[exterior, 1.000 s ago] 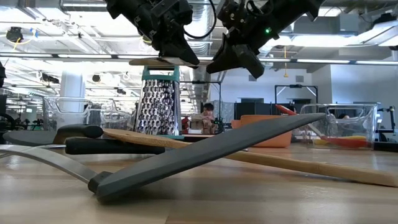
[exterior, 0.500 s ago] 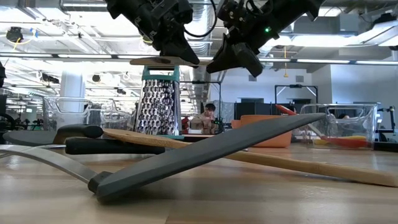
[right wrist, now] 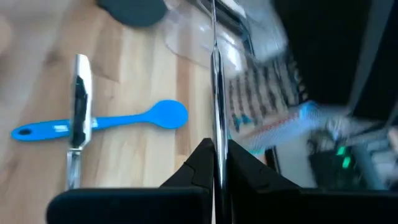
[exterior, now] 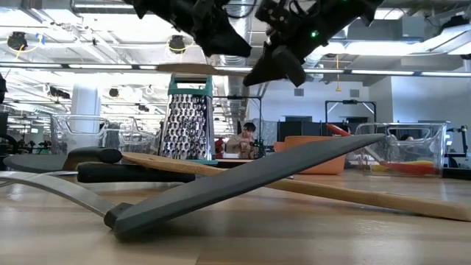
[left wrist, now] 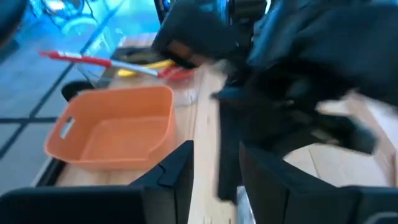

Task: Pick & Place Kitchen Items
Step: Put the top silver kitchen knife into the orange bin

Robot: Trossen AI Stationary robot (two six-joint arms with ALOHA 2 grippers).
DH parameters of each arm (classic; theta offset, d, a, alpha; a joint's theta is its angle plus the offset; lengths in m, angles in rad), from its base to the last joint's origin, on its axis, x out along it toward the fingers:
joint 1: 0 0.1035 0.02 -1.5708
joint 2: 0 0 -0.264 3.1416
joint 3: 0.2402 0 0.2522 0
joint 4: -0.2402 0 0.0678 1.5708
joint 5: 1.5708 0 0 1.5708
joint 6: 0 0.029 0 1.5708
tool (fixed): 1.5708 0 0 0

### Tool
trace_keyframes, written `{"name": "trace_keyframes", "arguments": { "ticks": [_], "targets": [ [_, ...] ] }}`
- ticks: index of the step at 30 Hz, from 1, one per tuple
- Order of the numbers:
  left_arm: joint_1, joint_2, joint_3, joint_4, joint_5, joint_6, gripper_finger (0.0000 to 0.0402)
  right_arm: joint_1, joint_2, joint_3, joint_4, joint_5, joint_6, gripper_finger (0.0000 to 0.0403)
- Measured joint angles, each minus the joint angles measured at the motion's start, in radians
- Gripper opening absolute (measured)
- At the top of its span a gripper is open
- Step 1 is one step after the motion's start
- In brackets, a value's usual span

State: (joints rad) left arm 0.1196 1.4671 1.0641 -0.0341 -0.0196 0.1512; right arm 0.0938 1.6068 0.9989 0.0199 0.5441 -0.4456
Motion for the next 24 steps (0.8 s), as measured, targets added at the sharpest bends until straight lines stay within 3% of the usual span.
{"name": "trace_keyframes", "arguments": {
  "ticks": [8,15,24],
  "targets": [
    [-0.002,-0.093,0.000,-0.066,0.002,0.011,0.0080,-0.103,-0.022,0.000,-0.014,0.003,0.195,0.0011],
    [-0.002,-0.177,-0.005,-0.228,-0.010,0.010,0.0014,-0.176,-0.027,-0.025,-0.014,0.068,0.298,0.0011],
    [-0.002,-0.381,-0.230,-0.165,-0.179,0.002,0.0002,-0.210,-0.095,-0.142,0.077,0.063,0.367,0.0011]
  ]
}}
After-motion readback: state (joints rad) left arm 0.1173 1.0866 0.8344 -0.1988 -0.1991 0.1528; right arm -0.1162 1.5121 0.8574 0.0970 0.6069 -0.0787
